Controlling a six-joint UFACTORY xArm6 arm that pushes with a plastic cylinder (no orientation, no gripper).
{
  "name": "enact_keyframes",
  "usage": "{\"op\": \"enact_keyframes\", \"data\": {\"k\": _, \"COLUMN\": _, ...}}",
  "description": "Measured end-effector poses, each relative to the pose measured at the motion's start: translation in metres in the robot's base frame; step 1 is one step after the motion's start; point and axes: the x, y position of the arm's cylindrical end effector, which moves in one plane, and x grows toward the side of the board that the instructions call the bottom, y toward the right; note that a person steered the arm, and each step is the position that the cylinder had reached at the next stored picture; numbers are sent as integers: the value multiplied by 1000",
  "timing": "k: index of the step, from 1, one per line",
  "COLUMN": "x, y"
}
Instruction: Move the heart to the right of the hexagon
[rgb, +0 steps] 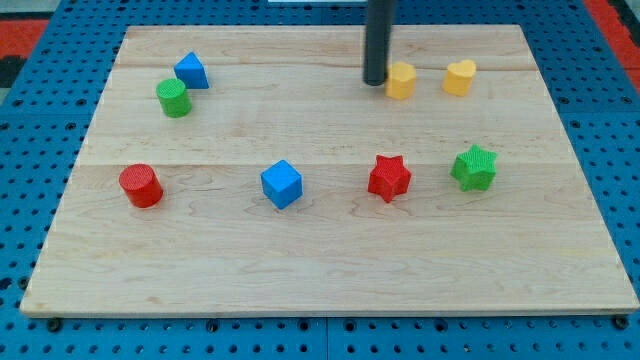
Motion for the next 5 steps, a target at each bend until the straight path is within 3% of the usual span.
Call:
{"op": "enact_keyframes", "data": {"k": 1, "x": 0, "y": 61}}
{"op": "enact_keyframes", "data": {"k": 3, "x": -45, "y": 84}}
{"op": "enact_keyframes", "data": {"k": 4, "x": -39, "y": 142}}
{"op": "enact_keyframes", "data": {"k": 5, "x": -19, "y": 152}}
